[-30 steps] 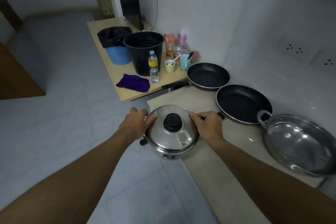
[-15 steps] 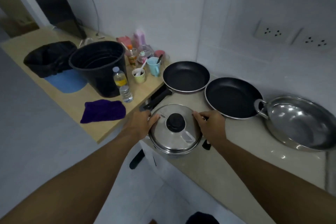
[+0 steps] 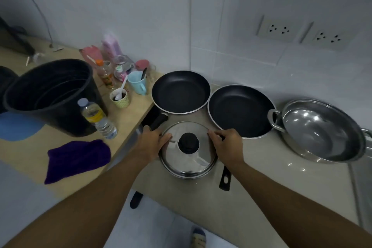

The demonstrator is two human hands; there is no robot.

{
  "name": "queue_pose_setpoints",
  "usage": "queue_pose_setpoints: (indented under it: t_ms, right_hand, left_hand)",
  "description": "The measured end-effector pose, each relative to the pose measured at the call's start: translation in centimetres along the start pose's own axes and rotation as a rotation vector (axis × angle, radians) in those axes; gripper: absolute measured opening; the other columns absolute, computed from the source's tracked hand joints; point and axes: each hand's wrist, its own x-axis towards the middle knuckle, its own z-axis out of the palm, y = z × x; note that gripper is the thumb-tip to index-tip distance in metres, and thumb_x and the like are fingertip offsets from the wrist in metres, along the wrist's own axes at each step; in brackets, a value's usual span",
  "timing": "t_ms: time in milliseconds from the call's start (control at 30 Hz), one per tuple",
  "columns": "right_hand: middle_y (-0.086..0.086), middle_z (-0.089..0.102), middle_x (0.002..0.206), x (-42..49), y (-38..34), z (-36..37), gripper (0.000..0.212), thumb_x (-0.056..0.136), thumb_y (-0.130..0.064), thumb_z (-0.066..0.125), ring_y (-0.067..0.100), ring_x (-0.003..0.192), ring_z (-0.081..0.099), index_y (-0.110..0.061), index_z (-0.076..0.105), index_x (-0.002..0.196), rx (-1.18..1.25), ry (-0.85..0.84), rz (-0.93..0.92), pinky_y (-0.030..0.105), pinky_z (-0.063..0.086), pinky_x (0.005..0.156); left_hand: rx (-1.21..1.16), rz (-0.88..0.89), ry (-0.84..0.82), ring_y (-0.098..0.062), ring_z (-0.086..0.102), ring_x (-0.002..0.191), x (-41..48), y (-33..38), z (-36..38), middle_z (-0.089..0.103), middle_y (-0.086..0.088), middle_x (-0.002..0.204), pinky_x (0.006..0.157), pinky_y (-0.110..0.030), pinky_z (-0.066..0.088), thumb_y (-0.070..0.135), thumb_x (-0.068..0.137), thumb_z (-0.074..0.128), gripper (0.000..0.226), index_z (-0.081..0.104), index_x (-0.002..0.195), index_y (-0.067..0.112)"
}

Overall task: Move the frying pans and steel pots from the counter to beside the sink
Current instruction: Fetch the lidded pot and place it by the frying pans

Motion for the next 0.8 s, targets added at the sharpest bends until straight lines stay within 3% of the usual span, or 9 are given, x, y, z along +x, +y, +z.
queue_pose_setpoints:
  t_ms: [100, 233, 333, 400, 467, 600, 800]
  right_hand:
    - [0.010, 0.073, 0.087, 0.9, 0.3, 0.5, 0.031, 0.093, -0.039, 0.070, 0.024, 0.086, 0.067, -0.010, 0.082, 0.097, -0.031, -0.003, 0.030, 0.038, 0.054, 0.083]
    - [0.010, 0.071, 0.102, 1.8, 0.0, 1.1, 0.034, 0.095, -0.042, 0.067, 0.018, 0.093, 0.064, -0.012, 0.080, 0.104, -0.104, 0.034, 0.045, 0.029, 0.051, 0.086]
    - [0.007, 0.064, 0.114, 1.8, -0.6, 1.5, 0.038, 0.099, -0.047, 0.056, 0.022, 0.099, 0.063, -0.018, 0.077, 0.112, -0.264, 0.020, 0.094, 0.037, 0.055, 0.084]
    - [0.007, 0.061, 0.119, 1.4, -1.0, 1.7, 0.039, 0.102, -0.044, 0.049, 0.026, 0.110, 0.059, -0.018, 0.072, 0.119, -0.386, 0.014, 0.055, 0.041, 0.053, 0.089]
    - [0.008, 0.063, 0.125, 0.8, -1.4, 2.0, 0.041, 0.103, -0.041, 0.048, 0.028, 0.120, 0.054, -0.014, 0.067, 0.127, -0.470, 0.034, -0.048, 0.043, 0.048, 0.100]
    - [0.003, 0.060, 0.141, 0.0, -1.6, 2.5, 0.054, 0.105, -0.050, 0.033, 0.026, 0.139, 0.045, -0.017, 0.054, 0.142, -0.601, -0.037, -0.133, 0.043, 0.035, 0.116]
    - [-0.002, 0.067, 0.130, 1.0, -2.1, 2.8, 0.057, 0.103, -0.055, 0.028, 0.021, 0.129, 0.050, -0.021, 0.052, 0.142, -0.612, -0.033, -0.057, 0.042, 0.052, 0.097]
  left_hand:
    - [-0.111, -0.092, -0.018, -0.033, 0.050, 0.106, 1.6, 0.4, 0.1, 0.047, -0.018, 0.138, 0.096, -0.044, 0.047, 0.053, 0.101, 0.043, 0.052, 0.044, 0.143, 0.023]
    - [-0.092, -0.030, -0.026, -0.037, 0.044, 0.118, 3.8, -0.4, 0.9, 0.039, -0.016, 0.144, 0.098, -0.044, 0.047, 0.046, 0.101, 0.046, 0.063, 0.025, 0.155, 0.023]
    - [-0.194, 0.003, 0.098, -0.034, 0.051, 0.098, 4.8, -0.8, 0.0, 0.049, -0.019, 0.129, 0.088, -0.047, 0.050, 0.055, 0.100, 0.040, 0.052, 0.053, 0.127, 0.013]
    - [-0.078, 0.143, 0.229, -0.034, 0.055, 0.105, 5.4, -0.6, -0.1, 0.053, -0.015, 0.125, 0.087, -0.047, 0.050, 0.047, 0.102, 0.040, 0.043, 0.058, 0.119, 0.013]
    - [0.003, 0.290, 0.314, -0.030, 0.055, 0.114, 5.3, 0.0, 0.4, 0.057, -0.008, 0.129, 0.088, -0.045, 0.049, 0.039, 0.103, 0.039, 0.038, 0.059, 0.125, 0.015]
    - [0.073, 0.366, 0.303, -0.026, 0.060, 0.119, 5.1, -0.2, 1.1, 0.063, -0.004, 0.134, 0.092, -0.044, 0.044, 0.037, 0.101, 0.030, 0.052, 0.056, 0.139, 0.012]
    - [0.172, 0.512, 0.332, -0.030, 0.053, 0.132, 8.2, -1.0, 0.8, 0.061, -0.009, 0.139, 0.104, -0.046, 0.042, 0.036, 0.104, 0.030, 0.053, 0.053, 0.141, 0.007]
